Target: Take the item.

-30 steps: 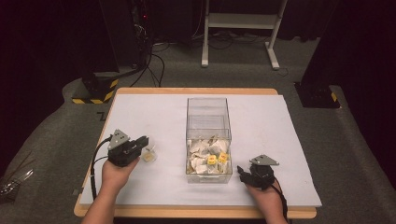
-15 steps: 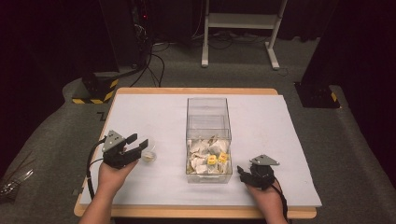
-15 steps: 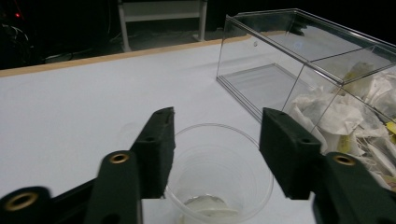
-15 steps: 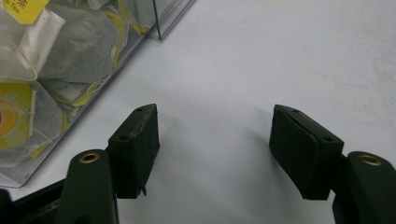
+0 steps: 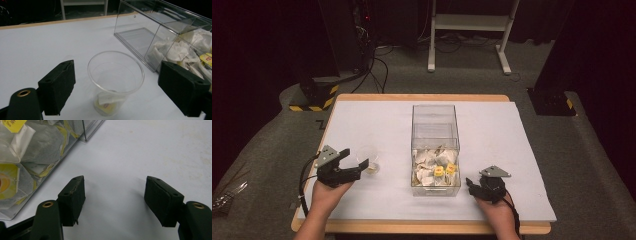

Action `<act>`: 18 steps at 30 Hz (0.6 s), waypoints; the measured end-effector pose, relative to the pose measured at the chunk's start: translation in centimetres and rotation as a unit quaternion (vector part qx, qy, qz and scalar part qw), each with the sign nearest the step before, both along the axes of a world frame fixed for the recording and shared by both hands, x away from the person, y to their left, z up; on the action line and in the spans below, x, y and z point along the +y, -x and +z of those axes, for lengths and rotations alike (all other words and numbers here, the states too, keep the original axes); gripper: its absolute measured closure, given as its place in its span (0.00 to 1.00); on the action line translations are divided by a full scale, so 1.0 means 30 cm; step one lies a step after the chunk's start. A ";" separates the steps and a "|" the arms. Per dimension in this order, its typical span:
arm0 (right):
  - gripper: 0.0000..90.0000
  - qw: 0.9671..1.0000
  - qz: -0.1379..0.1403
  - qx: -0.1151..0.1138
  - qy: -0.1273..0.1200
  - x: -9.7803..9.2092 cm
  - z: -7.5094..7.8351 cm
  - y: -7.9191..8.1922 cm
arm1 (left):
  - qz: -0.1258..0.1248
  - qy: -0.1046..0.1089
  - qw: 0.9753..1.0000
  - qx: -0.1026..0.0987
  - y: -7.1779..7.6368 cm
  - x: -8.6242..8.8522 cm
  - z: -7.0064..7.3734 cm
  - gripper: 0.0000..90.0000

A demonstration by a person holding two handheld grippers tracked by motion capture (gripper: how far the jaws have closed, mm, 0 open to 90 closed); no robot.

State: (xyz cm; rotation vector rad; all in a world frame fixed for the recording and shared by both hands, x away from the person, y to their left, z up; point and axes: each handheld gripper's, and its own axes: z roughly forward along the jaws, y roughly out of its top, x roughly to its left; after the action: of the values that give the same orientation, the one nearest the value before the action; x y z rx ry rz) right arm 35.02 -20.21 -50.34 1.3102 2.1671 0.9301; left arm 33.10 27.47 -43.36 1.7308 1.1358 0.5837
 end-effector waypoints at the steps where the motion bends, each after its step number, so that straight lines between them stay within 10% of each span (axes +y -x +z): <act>1: 0.37 1.000 0.000 0.000 0.000 0.000 0.000 0.000 | 0.000 0.000 1.000 0.000 0.003 0.003 -0.003 0.16; 18: 0.37 1.000 0.001 0.000 -0.002 -0.002 0.001 0.000 | 0.008 -0.040 0.999 0.028 0.044 0.033 -0.091 0.15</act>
State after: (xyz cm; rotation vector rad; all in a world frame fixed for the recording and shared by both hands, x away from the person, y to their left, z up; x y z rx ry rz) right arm 35.01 -20.26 -50.32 1.3110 2.1684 0.9360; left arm 31.77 28.47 -46.08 1.8194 1.1802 0.6004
